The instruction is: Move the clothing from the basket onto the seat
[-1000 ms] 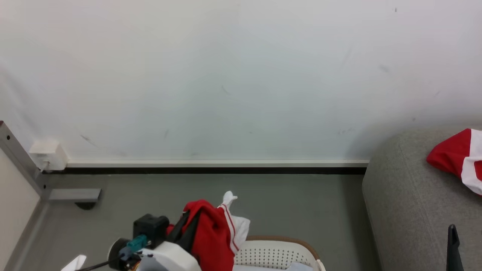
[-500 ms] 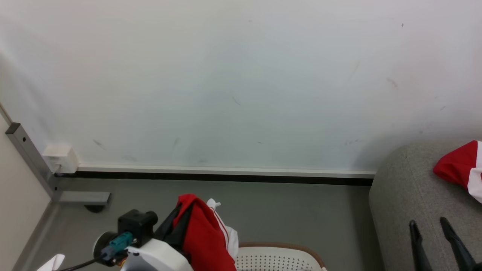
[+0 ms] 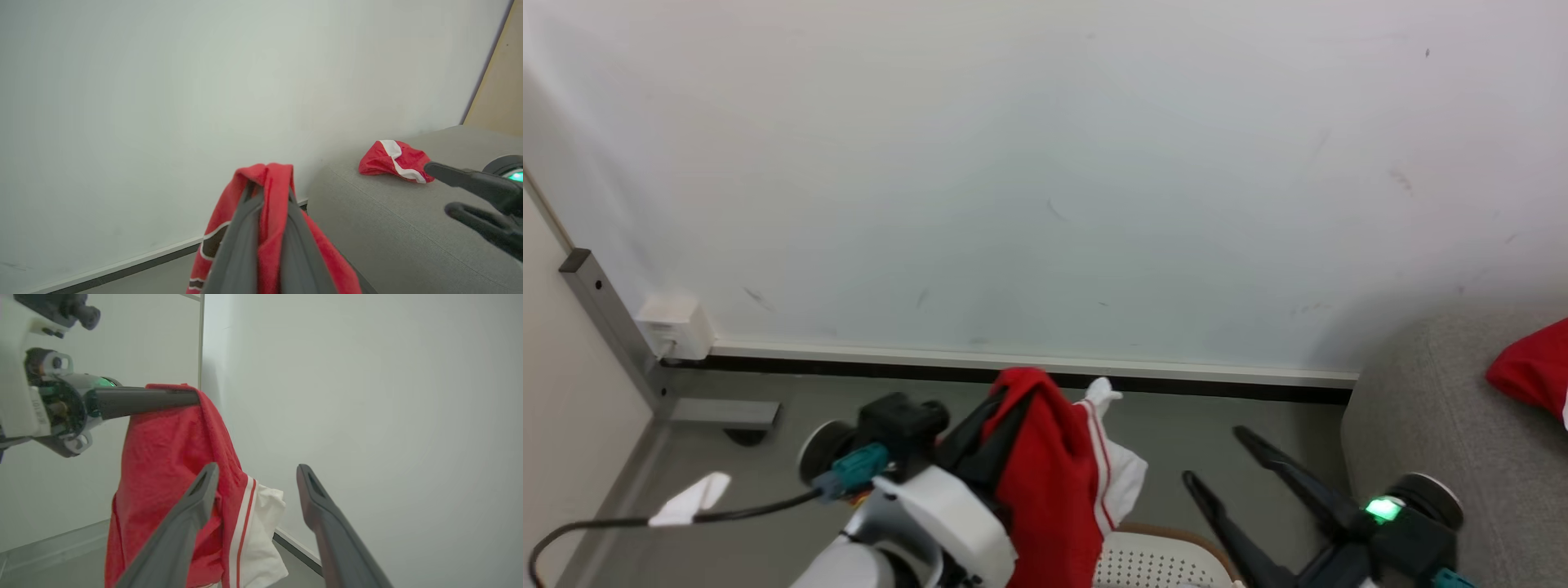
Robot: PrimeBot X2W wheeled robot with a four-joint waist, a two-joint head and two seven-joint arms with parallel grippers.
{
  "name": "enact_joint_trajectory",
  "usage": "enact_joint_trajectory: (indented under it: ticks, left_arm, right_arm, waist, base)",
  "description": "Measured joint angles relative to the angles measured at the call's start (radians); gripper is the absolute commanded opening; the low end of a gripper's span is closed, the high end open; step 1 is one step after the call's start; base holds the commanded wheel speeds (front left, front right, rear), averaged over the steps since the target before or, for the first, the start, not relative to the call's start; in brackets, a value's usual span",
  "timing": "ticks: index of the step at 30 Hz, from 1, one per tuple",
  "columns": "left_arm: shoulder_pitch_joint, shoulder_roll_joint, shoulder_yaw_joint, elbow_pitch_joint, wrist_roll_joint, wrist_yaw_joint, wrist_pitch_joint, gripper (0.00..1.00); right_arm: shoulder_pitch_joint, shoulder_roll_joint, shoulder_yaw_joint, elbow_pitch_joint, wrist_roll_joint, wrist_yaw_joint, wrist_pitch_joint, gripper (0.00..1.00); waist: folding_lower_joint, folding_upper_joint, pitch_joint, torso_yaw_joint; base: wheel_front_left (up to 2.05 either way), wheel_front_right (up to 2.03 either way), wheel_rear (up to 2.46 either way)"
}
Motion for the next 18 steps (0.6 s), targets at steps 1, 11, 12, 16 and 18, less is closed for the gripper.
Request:
enact_joint_trajectory:
  ticks: [1, 11, 12, 16, 18]
  left_arm:
    - [-0.015, -0.009, -0.012, 0.006, 0.003, -0.008, 0.005, 0.00]
    - [-0.103, -0.092, -0.119, 0.058, 0.027, -0.075, 0.022, 0.00]
    - [-0.107, -0.098, -0.129, 0.059, 0.027, -0.079, 0.022, 0.00]
    - [-0.108, -0.124, -0.165, 0.056, 0.026, -0.096, 0.031, 0.00]
    - [-0.109, -0.132, -0.179, 0.049, 0.026, -0.105, 0.034, 0.00]
  right_arm:
    - [-0.025, -0.010, 0.036, -0.005, 0.017, 0.000, 0.008, 1.00]
    - [-0.196, -0.056, 0.216, 0.017, 0.090, 0.000, 0.037, 1.00]
    - [-0.204, -0.059, 0.225, 0.025, 0.096, 0.000, 0.039, 1.00]
    - [-0.222, -0.058, 0.253, 0.076, 0.135, 0.000, 0.055, 1.00]
    - [-0.230, -0.054, 0.266, 0.110, 0.177, 0.000, 0.067, 1.00]
  waist:
    - [0.0000, 0.0000, 0.000, 0.002]
    - [0.0000, 0.0000, -0.012, 0.002]
    - [0.0001, 0.0000, -0.012, 0.002]
    - [0.0000, 0.0000, -0.012, 0.001]
    - [0.0001, 0.0000, -0.010, -0.001]
  base:
    - [0.00, 0.00, 0.00]
    - [0.00, 0.00, 0.00]
    - [0.00, 0.00, 0.00]
    - [0.00, 0.00, 0.00]
    - [0.00, 0.00, 0.00]
